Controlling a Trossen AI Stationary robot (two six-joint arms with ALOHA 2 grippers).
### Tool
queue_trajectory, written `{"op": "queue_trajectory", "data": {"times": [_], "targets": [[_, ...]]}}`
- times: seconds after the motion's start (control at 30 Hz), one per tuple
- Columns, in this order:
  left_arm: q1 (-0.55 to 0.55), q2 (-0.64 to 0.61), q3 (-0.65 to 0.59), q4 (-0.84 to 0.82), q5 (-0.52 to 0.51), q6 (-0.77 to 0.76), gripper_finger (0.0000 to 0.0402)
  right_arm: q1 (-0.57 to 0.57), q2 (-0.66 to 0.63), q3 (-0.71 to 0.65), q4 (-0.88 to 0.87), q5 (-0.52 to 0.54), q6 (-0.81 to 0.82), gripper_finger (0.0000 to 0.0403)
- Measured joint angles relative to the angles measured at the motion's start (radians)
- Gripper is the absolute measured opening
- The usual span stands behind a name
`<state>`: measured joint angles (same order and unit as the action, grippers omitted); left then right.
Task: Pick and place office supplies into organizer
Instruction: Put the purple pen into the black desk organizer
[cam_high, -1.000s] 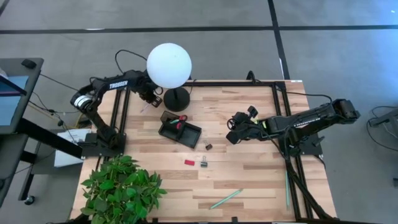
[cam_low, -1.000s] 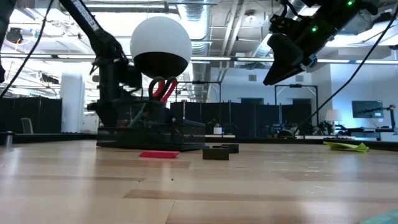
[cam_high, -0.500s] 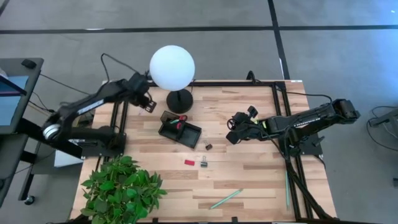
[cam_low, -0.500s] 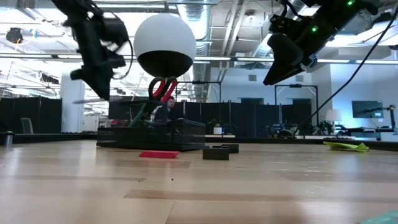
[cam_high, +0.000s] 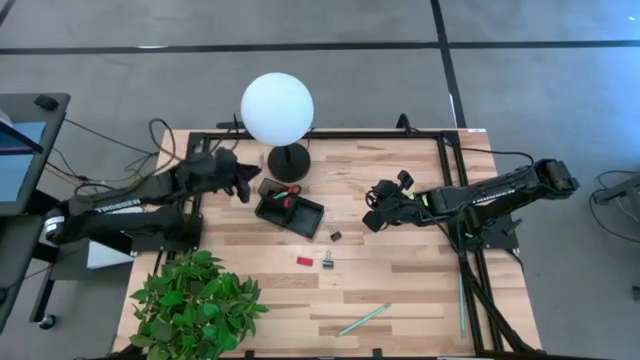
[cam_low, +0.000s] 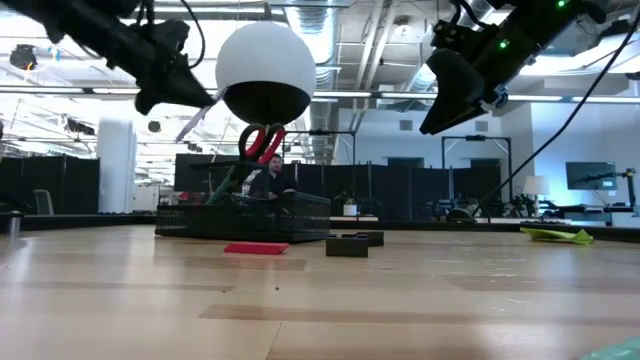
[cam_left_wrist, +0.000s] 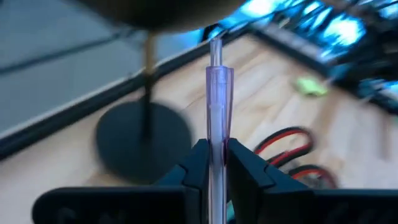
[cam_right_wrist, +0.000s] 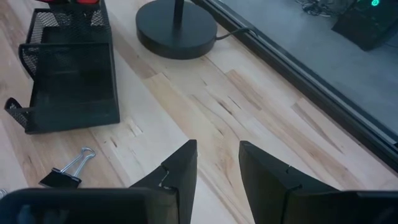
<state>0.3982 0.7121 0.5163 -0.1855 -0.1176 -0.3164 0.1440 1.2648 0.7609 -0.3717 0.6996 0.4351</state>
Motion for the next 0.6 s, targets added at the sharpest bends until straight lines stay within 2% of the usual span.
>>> {"op": "queue_trajectory", "data": {"times": [0.13,0.27,0.47,0.6], "targets": [[-0.068,0.006,-0.117,0.231,-0.02,0.049,0.0032,0.0,0.0,0.0,0.0,-0.003,0.0,0.0114],[-0.108,0.045,-0.194,0.382,-0.116,0.123,0.0032,0.0,0.0,0.0,0.0,-0.003,0.0,0.0114],[-0.132,0.118,-0.228,0.631,-0.137,0.358,0.0032,0.0,0.0,0.0,0.0,-0.004,0.0,0.0114],[-0.132,0.153,-0.227,0.702,-0.125,0.389,0.0032,0.0,0.0,0.0,0.0,-0.004,0.0,0.0114]]}}
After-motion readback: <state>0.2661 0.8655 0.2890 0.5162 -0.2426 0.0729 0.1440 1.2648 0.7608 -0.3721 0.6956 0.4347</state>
